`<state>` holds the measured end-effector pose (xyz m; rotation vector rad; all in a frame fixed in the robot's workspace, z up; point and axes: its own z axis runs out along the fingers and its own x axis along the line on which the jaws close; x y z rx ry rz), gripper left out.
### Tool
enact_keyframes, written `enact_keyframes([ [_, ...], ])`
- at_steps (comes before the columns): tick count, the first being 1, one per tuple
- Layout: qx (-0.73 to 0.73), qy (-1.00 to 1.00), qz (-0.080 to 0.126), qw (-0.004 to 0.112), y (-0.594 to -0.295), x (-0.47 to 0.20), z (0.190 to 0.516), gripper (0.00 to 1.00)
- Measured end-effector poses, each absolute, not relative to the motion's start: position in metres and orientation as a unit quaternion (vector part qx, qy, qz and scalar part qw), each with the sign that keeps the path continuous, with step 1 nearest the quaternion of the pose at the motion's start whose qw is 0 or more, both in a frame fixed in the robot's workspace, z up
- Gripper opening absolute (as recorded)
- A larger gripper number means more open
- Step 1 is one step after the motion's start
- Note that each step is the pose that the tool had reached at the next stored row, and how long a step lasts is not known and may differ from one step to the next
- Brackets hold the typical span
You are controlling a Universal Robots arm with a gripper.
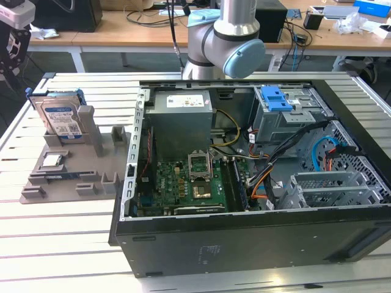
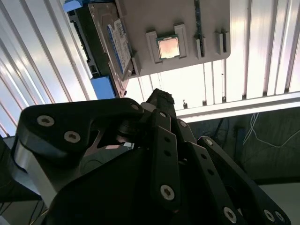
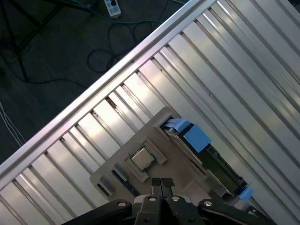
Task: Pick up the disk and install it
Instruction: 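Pick up the disk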
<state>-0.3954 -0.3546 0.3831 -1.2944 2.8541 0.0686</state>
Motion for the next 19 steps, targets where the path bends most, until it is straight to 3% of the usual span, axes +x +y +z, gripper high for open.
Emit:
enact_keyframes([
  [19,-0.497,0.867,0.020,0.001,-0.3546,-0.3954,0.3831,0.11],
])
